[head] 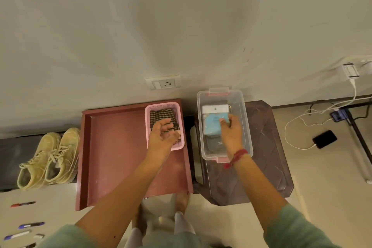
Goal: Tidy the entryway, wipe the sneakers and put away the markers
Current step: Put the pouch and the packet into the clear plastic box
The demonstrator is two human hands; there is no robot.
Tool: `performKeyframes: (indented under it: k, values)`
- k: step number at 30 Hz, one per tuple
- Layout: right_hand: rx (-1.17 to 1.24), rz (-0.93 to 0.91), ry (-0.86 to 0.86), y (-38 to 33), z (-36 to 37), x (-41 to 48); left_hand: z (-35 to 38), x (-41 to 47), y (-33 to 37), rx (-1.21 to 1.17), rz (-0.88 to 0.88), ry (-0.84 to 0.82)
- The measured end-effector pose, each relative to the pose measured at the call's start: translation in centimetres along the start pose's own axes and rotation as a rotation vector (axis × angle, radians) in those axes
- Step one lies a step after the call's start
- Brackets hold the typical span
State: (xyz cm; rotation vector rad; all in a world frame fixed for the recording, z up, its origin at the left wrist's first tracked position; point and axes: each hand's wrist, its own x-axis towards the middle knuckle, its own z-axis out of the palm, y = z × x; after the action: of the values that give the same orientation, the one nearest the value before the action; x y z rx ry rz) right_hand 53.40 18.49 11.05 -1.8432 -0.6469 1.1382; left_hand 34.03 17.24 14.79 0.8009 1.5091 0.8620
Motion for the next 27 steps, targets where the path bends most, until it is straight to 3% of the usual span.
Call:
performKeyframes:
  k: [5,10,13,19,23,27]
  values:
    - [-0.280,0.025,0.012,2.4,0.5,6.7,-2.6,-0.1,-2.0,0.117,0.026,0.066]
    - [-0.603,-0.254,0.087,3.9,0.9,5.8,-4.6,-0.3,-3.1,0.157,0.000,0.153]
    - [-0.874,-0.392,-0.043,5.2,1.1,4.2,-5.2,-0.1,-3.2,0.186,0.018,0.167]
    - [-1.338,-0.303,-0.256,6.8,2.0,3.9,-5.8,0.4,-3.0,0.172,0.033,0.197]
    - [-1.283,-0.215,-0.305,4.8,2.3,4.2,-7.0,0.5,-3.1,0.172,0.042,0.204]
    - [-0.821,-0.484,0.093,1.0,3.0,0.1,-9.7,0.9,-2.8,0.160,0.065,0.266]
